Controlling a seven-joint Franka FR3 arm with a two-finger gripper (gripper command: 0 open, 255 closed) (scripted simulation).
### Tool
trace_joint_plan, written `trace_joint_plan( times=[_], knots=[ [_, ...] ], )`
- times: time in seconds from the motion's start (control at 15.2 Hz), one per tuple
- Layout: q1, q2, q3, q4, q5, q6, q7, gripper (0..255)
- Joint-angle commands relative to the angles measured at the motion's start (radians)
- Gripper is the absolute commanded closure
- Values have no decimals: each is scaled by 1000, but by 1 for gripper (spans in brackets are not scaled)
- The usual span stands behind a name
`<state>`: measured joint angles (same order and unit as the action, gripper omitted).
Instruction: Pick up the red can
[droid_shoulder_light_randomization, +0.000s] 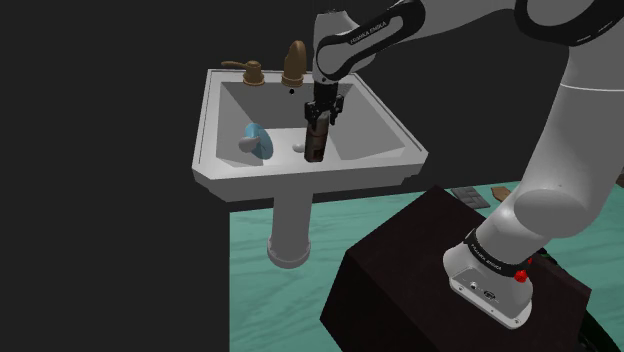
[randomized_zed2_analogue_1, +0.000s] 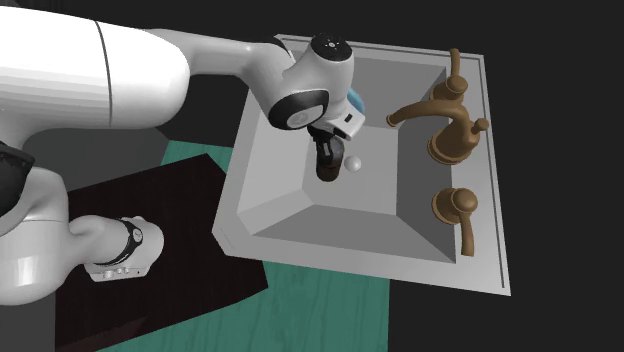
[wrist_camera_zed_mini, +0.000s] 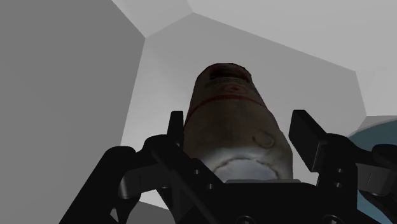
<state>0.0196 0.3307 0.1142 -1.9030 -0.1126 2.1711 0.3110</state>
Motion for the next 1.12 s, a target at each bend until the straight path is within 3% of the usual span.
trace_joint_plan(
  times=[0.0, 1.06],
  knots=[
    [-1, -5, 0, 3, 2, -11, -2, 255],
    [-3, -87, 6, 87, 20, -176, -20, 255]
  ],
)
